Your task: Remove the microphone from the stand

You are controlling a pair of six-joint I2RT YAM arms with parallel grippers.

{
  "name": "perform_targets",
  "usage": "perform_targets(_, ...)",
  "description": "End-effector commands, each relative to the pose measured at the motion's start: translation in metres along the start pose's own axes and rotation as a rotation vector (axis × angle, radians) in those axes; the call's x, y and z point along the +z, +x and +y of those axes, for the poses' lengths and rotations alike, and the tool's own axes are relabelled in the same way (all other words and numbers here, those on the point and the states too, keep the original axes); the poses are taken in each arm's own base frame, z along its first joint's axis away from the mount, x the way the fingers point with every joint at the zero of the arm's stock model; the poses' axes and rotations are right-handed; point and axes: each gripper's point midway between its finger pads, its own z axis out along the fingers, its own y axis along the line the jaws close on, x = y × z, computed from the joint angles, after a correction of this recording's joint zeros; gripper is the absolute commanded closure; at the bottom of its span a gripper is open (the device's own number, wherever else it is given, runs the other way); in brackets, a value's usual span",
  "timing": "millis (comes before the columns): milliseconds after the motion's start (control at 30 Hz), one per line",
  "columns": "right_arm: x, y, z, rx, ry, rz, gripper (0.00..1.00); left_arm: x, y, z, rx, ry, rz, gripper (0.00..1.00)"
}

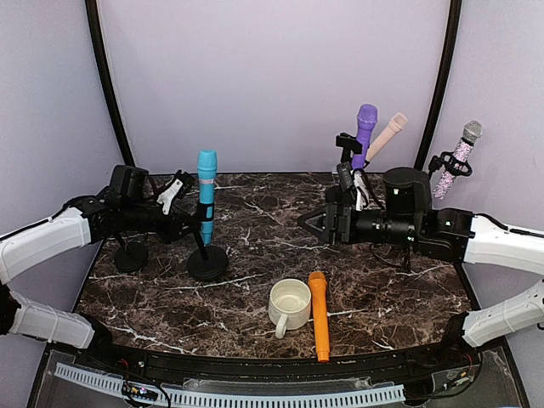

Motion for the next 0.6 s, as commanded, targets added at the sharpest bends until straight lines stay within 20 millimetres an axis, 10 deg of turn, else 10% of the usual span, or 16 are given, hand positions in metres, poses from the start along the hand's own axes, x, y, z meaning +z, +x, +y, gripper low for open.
perform_targets(0, 0.007, -0.033, 0.045, -0.089, -0.085, -0.122, 0.1, -0.01, -0.01, -0.036, 0.061, 0.088, -0.066, 1.0)
perform_targets(567, 0.068, -0.043, 0.08, -0.138, 0.104, -0.178, 0.07, 0.002, 0.01, -0.125, 0.204, 0.244, -0.03, 1.0)
